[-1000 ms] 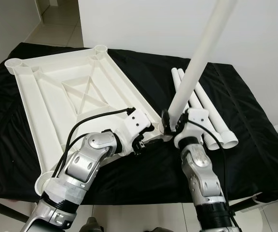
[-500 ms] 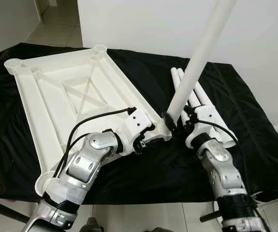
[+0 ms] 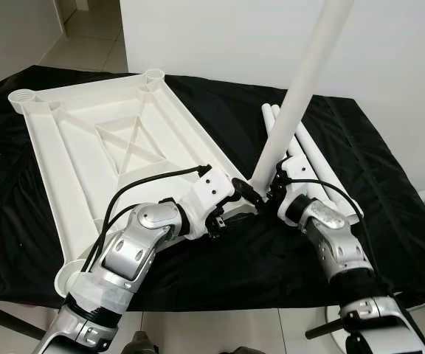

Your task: Building children table

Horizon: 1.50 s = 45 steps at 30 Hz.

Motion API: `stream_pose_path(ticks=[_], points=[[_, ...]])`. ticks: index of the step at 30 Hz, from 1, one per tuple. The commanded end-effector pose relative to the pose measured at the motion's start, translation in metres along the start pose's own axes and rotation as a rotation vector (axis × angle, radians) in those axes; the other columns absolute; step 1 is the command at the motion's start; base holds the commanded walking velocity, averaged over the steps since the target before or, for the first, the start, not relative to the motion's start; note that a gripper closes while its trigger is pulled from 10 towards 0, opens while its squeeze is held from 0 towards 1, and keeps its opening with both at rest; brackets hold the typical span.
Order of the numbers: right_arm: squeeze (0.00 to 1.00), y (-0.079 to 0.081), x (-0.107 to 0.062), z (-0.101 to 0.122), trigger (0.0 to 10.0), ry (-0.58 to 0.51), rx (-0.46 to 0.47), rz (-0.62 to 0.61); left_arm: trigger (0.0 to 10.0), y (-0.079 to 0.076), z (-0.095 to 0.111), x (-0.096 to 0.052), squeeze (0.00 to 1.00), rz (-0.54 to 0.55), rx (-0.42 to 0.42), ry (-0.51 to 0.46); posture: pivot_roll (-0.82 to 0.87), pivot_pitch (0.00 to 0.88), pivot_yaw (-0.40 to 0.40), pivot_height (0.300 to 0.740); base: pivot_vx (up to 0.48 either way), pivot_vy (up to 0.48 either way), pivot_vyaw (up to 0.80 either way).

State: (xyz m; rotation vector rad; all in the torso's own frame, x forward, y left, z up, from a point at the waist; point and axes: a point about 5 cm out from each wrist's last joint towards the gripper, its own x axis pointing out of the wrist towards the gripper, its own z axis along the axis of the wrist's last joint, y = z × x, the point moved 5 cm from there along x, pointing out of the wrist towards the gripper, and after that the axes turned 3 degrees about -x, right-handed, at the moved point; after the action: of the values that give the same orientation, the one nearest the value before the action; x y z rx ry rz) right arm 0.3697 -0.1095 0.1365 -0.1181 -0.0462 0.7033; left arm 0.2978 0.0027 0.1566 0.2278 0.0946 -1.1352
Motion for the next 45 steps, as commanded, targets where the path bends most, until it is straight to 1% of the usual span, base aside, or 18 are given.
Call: stream_pose_path(ticks=[1, 6, 7, 10, 11, 12, 15, 19, 24, 27, 29, 30, 33, 35, 37, 39, 42, 45], points=[[0.00, 0.002, 0.002, -0.006, 0.0, 0.022, -0.003, 0.046, 10.0, -0.010, -0.006, -0.002, 0.00, -0.046, -0.013, 0.020, 0.10, 0.000, -0.098, 0.740, 0.000, 0.000, 0.00], [0.00, 0.001, 0.000, -0.009, 0.0, 0.027, 0.010, 0.053, 10.0, -0.009, -0.008, -0.003, 0.00, -0.041, -0.014, 0.029, 0.10, 0.000, -0.101, 0.740, 0.000, 0.000, 0.00], [0.00, 0.001, -0.004, -0.014, 0.0, 0.027, 0.034, 0.050, 10.0, -0.006, -0.012, -0.008, 0.00, -0.036, -0.013, 0.043, 0.09, 0.000, -0.102, 0.740, 0.000, 0.000, 0.00], [0.00, 0.002, -0.006, -0.016, 0.0, 0.025, 0.045, 0.047, 10.0, -0.004, -0.013, -0.010, 0.00, -0.034, -0.012, 0.051, 0.09, 0.000, -0.102, 0.740, 0.000, 0.000, 0.00], [0.00, 0.001, -0.007, -0.017, 8.6, 0.019, 0.061, 0.030, 10.0, -0.003, -0.014, -0.010, 0.00, -0.032, -0.011, 0.055, 0.09, 0.000, -0.102, 0.740, 0.000, 0.000, 0.00], [0.00, 0.001, -0.007, -0.018, 10.0, 0.009, 0.083, 0.004, 10.0, -0.003, -0.014, -0.011, 0.00, -0.032, -0.010, 0.057, 0.09, 0.000, -0.101, 0.740, 0.000, 0.000, 0.00], [0.00, 0.000, -0.007, -0.017, 10.0, -0.002, 0.093, -0.014, 10.0, -0.004, -0.014, -0.011, 0.00, -0.034, -0.009, 0.058, 0.09, 0.000, -0.100, 0.740, 0.000, 0.000, 0.00], [0.00, -0.008, -0.004, -0.014, 10.0, -0.002, 0.134, -0.157, 10.0, -0.007, -0.014, -0.009, 0.00, -0.043, -0.010, 0.057, 0.08, 0.002, -0.101, 0.740, 0.000, 0.000, 0.00], [0.00, -0.001, 0.000, -0.006, 10.0, -0.026, 0.126, -0.217, 10.0, -0.008, -0.015, -0.010, 0.00, -0.043, -0.013, 0.060, 0.08, 0.005, -0.102, 0.740, 0.000, 0.000, 0.00], [0.00, 0.000, 0.001, -0.004, 10.0, -0.028, 0.133, -0.257, 10.0, -0.008, -0.015, -0.010, 0.00, -0.042, -0.014, 0.061, 0.08, 0.005, -0.103, 0.740, 0.000, 0.000, 0.00], [0.00, 0.001, 0.002, -0.001, 10.0, -0.024, 0.161, -0.361, 10.0, -0.008, -0.016, -0.011, 0.00, -0.040, -0.015, 0.063, 0.08, 0.003, -0.106, 0.740, 0.000, 0.000, 0.00], [0.00, 0.001, 0.002, 0.000, 10.0, -0.015, 0.151, -0.439, 10.0, -0.008, -0.016, -0.011, 0.00, -0.041, -0.016, 0.063, 0.08, 0.002, -0.106, 0.740, 0.000, 0.000, 0.00], [0.00, 0.001, 0.002, 0.000, 10.0, -0.015, 0.151, -0.439, 10.0, -0.008, -0.016, -0.011, 0.00, -0.041, -0.016, 0.063, 0.08, 0.002, -0.106, 0.740, 0.000, 0.000, 0.00], [0.00, 0.000, -0.003, 0.001, 10.0, -0.007, 0.186, -0.634, 10.0, -0.009, -0.016, -0.010, 0.00, -0.042, -0.018, 0.063, 0.08, 0.000, -0.109, 0.740, 0.000, 0.000, 0.00], [0.00, 0.005, -0.006, 0.003, 10.0, -0.013, 0.208, -0.736, 10.0, -0.009, -0.015, -0.010, 0.00, -0.041, -0.017, 0.061, 0.08, 0.000, -0.113, 0.740, 0.000, 0.000, 0.00], [0.00, 0.009, -0.005, 0.004, 10.0, -0.012, 0.218, -0.745, 10.0, -0.009, -0.015, -0.010, 0.00, -0.040, -0.016, 0.061, 0.09, 0.000, -0.113, 0.740, 0.000, 0.000, 0.00], [0.00, 0.031, 0.007, 0.007, 10.0, -0.027, 0.254, -0.659, 10.0, -0.009, -0.015, -0.010, 0.00, -0.040, -0.016, 0.058, 0.08, 0.000, -0.110, 0.740, 0.000, 0.000, 0.00], [0.00, 0.033, 0.008, 0.008, 10.0, -0.034, 0.261, -0.645, 10.0, -0.009, -0.015, -0.010, 0.00, -0.040, -0.016, 0.058, 0.08, 0.000, -0.110, 0.740, 0.000, 0.000, 0.00]])
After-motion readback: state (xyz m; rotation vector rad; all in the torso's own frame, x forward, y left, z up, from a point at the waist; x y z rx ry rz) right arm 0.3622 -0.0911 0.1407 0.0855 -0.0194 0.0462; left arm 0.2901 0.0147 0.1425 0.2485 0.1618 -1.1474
